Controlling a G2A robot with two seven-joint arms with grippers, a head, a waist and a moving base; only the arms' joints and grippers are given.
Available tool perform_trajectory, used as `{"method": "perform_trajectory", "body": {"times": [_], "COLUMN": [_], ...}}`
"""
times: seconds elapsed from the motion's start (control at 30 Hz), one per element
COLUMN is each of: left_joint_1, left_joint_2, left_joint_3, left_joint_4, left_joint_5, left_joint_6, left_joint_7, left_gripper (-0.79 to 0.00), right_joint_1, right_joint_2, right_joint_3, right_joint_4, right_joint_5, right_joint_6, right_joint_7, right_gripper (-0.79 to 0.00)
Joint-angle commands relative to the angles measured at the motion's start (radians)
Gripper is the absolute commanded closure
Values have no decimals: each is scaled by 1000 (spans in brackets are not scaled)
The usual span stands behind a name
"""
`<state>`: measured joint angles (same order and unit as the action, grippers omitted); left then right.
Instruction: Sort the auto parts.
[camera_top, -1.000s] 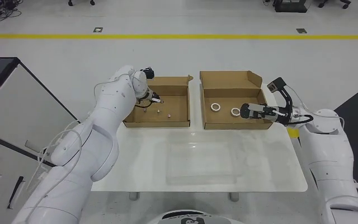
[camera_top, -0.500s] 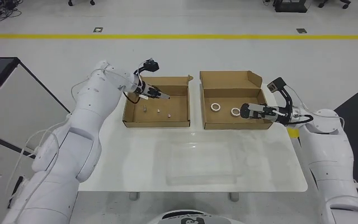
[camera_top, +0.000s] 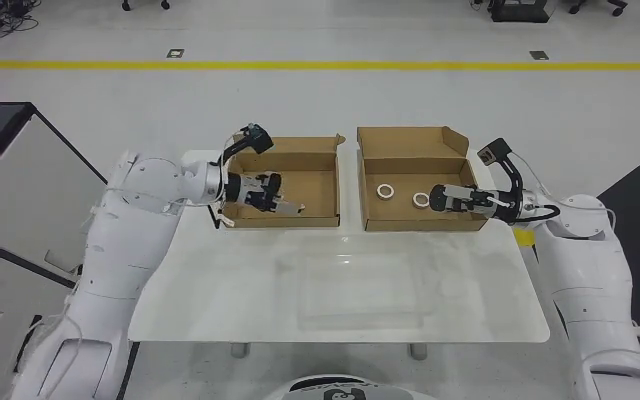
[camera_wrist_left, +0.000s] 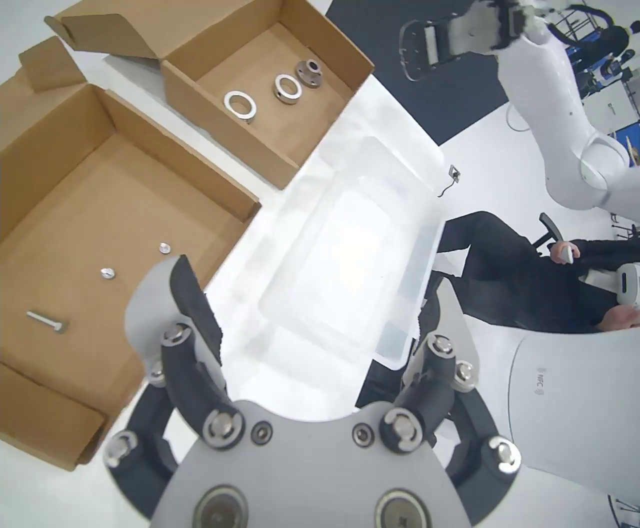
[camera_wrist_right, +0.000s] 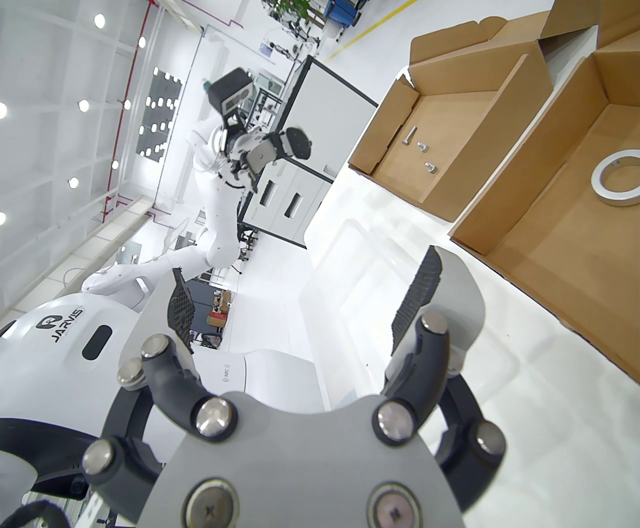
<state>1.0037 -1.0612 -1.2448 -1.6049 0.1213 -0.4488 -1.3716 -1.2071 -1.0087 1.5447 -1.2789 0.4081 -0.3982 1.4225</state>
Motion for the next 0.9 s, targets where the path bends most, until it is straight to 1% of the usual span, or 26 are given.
{"method": "perform_trajectory", "body": {"times": [0.0,0.07,0.17,0.3,0.37,0.4,0.43,0.5,0.87], "left_joint_1": [43,80,127,170,178,180,178,180,180], "left_joint_2": [24,48,86,138,162,166,161,167,166], "left_joint_3": [-18,-29,-36,-37,-32,-32,-32,-32,-32], "left_joint_4": [-75,-141,-211,-257,-276,-276,-275,-277,-276], "left_joint_5": [-23,-43,-73,-112,-135,-136,-134,-137,-136], "left_joint_6": [-3,-17,-54,-94,-111,-114,-111,-115,-114], "left_joint_7": [3,17,54,94,111,114,111,115,114], "left_gripper": [-785,-785,-785,-785,-785,-785,-785,-785,-785], "right_joint_1": [0,0,0,0,0,0,0,0,0], "right_joint_2": [0,0,0,0,0,0,0,0,0], "right_joint_3": [0,0,0,0,0,0,0,0,0], "right_joint_4": [0,0,0,0,0,0,0,0,0], "right_joint_5": [0,0,0,0,0,0,0,0,0], "right_joint_6": [0,0,0,0,0,0,0,0,0], "right_joint_7": [0,0,0,0,0,0,0,0,0], "right_gripper": [-785,-785,-785,-785,-785,-785,-784,-784,-784]}}
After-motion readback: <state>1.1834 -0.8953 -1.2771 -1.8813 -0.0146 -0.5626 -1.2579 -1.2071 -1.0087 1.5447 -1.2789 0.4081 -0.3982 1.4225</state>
